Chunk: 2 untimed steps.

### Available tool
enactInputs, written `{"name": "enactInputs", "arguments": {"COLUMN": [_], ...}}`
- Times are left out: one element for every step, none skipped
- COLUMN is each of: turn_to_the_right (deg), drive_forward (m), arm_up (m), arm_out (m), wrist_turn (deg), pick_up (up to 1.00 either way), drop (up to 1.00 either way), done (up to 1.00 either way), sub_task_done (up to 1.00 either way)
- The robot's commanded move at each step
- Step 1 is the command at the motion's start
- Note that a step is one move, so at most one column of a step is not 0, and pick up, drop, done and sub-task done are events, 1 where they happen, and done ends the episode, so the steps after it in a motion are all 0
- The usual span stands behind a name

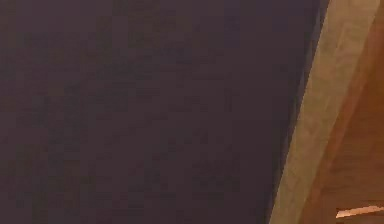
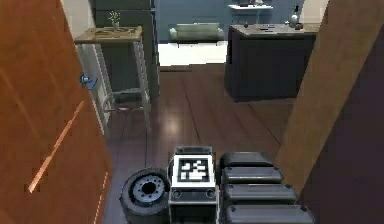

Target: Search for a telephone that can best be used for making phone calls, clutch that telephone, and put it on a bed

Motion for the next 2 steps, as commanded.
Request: {"name": "enactInputs", "arguments": {"turn_to_the_right": [45.0, 33.0], "drive_forward": [0.00, 0.00], "arm_up": [0.00, 0.00], "arm_out": [0.00, 0.00], "wrist_turn": [0.0, 0.0], "pick_up": [0.00, 0.00], "drop": [0.00, 0.00], "done": [0.00, 0.00], "sub_task_done": [0.00, 0.00]}}
